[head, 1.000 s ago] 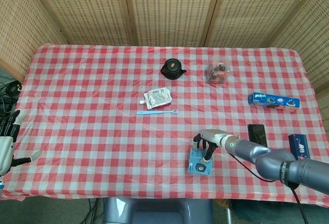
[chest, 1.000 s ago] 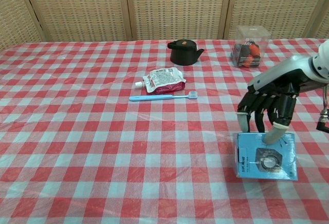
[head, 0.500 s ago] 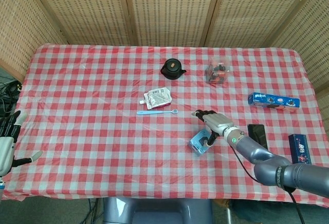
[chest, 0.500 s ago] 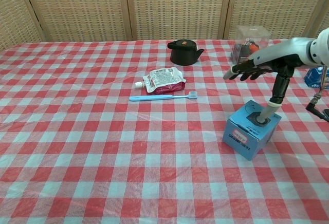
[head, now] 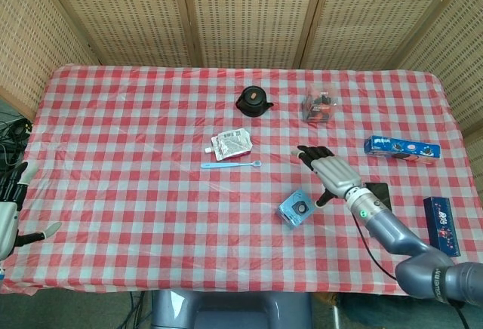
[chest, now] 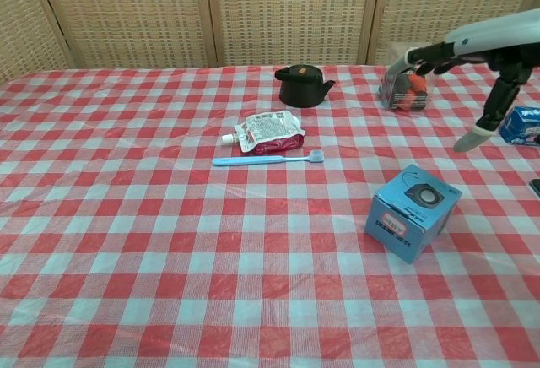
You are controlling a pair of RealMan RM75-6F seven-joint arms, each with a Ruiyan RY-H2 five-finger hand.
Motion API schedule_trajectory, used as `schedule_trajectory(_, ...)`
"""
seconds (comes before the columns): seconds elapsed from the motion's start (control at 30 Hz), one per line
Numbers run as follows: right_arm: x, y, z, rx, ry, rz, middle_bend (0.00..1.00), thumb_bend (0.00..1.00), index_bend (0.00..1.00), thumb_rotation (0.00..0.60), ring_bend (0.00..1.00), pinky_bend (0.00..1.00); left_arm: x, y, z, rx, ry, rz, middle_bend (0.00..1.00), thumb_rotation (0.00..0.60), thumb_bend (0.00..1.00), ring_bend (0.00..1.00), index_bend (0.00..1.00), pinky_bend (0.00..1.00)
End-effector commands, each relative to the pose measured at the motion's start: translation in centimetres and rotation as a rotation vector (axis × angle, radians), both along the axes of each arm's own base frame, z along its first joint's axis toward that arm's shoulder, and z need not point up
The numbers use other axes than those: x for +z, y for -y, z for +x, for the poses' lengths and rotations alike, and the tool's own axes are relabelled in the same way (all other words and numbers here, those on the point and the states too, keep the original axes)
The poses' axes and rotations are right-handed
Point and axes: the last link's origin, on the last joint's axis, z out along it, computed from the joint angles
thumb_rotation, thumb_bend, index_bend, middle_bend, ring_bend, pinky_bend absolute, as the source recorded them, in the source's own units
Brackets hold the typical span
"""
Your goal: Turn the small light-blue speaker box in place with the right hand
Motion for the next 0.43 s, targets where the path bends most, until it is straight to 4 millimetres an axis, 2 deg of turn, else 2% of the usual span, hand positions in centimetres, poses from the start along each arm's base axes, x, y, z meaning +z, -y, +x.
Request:
schedule_trajectory(0.03, 2.4, -2.2, -3.7, 0.127, -0.014, -0.177, 0.0, 0.0, 0.0, 0.6, 0.0, 0.0, 0.0, 0.2, 0.1, -0.013, 0.001, 0.004, 0.0, 0.6, 0.0, 0.0, 0.0, 0.0)
schedule_trajectory(0.23, 3.8, -5.4, -8.6, 0.219, -0.067, -0.324, 0.0, 0.0, 0.0, 0.6, 0.0, 0.0, 0.1, 0.7, 0.3, -0.04, 0.008, 0.013, 0.0, 0.6, 0.0, 0.0, 0.0, 0.0)
schedule_trajectory(0.43, 4.3, -8.4, -11.4, 0.201, -0.041, -0.435, 0.0, 0.0, 0.0, 0.6, 0.0, 0.0, 0.5, 1.3, 0.2, -0.05, 0.023, 0.026, 0.0, 0.6, 0.0, 0.0, 0.0, 0.0)
